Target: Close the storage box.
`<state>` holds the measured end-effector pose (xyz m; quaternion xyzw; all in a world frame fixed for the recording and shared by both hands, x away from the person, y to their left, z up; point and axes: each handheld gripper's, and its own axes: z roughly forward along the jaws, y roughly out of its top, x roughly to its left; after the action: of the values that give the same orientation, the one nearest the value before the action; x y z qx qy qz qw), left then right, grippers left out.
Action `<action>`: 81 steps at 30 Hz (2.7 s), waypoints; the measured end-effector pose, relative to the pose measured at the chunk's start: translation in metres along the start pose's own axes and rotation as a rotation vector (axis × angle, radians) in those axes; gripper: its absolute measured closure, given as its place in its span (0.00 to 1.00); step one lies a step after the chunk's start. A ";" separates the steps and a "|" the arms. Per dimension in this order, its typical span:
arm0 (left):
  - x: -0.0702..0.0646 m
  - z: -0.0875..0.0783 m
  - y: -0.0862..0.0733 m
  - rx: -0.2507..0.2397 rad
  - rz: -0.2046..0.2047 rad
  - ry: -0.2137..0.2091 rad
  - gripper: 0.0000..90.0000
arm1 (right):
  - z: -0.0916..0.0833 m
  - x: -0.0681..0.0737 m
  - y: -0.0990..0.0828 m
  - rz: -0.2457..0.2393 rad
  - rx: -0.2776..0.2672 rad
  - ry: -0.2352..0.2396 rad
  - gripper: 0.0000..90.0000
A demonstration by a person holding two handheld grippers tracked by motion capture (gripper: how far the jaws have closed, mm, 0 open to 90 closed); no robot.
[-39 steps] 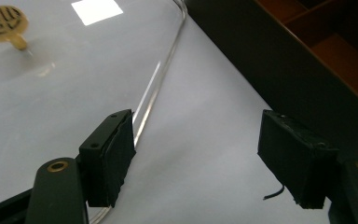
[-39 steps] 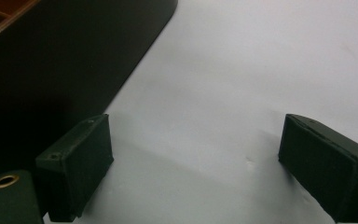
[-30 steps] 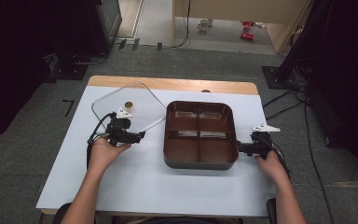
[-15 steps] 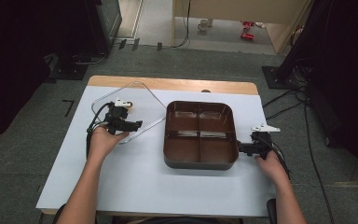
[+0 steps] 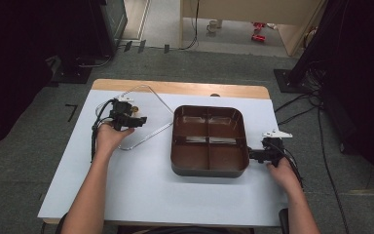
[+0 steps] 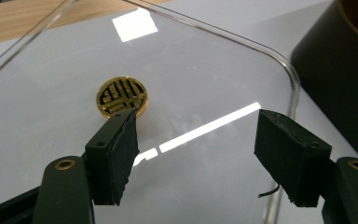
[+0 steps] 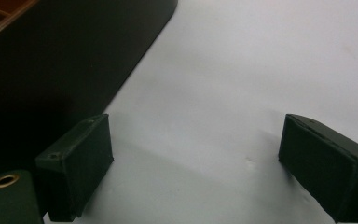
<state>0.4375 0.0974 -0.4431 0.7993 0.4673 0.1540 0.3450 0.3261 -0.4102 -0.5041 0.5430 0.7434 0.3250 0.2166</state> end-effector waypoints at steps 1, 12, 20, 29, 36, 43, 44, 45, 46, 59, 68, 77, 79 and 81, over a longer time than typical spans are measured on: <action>0.002 0.002 0.001 -0.002 -0.001 0.007 0.34 | 0.000 0.000 0.000 0.000 0.000 0.000 0.10; 0.020 0.021 0.003 -0.033 -0.025 0.062 0.35 | 0.000 0.000 0.000 -0.001 0.001 -0.001 0.10; 0.032 0.041 -0.003 -0.011 -0.046 0.085 0.38 | 0.000 0.000 0.000 -0.001 0.001 -0.001 0.10; 0.031 0.045 -0.004 -0.036 -0.071 0.110 0.61 | 0.000 0.000 0.000 -0.001 0.001 -0.001 0.10; 0.032 0.043 -0.004 -0.036 -0.090 0.110 0.66 | 0.000 0.000 0.000 -0.001 0.001 -0.002 0.10; 0.033 0.038 -0.003 -0.022 -0.085 0.101 0.66 | 0.000 0.000 0.000 0.000 0.000 -0.001 0.10; 0.033 0.038 -0.003 -0.022 -0.085 0.101 0.66 | 0.000 0.000 0.000 0.000 0.001 -0.001 0.10; 0.033 0.036 -0.002 -0.027 -0.094 0.093 0.66 | 0.000 0.000 0.000 0.000 0.001 -0.001 0.10; 0.034 0.032 -0.001 -0.037 -0.107 0.083 0.66 | 0.000 0.000 0.000 0.000 0.000 -0.001 0.10; 0.035 -0.014 0.014 -0.068 -0.094 0.050 0.66 | 0.000 0.000 0.000 0.000 0.000 0.000 0.10; 0.026 -0.038 0.024 -0.087 -0.062 0.058 0.66 | 0.000 0.000 0.000 0.000 0.001 0.000 0.10; -0.008 -0.051 0.042 -0.133 0.010 -0.036 0.66 | 0.000 0.000 0.000 0.000 0.000 0.000 0.10; -0.017 -0.052 0.045 -0.133 0.023 -0.060 0.66 | 0.000 0.000 0.000 0.003 0.002 0.000 0.10; -0.021 -0.052 0.046 -0.134 0.033 -0.069 0.66 | 0.000 0.000 0.000 0.003 0.002 0.000 0.10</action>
<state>0.4269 0.0852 -0.3724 0.7869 0.4304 0.1630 0.4110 0.3261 -0.4102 -0.5040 0.5441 0.7430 0.3246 0.2156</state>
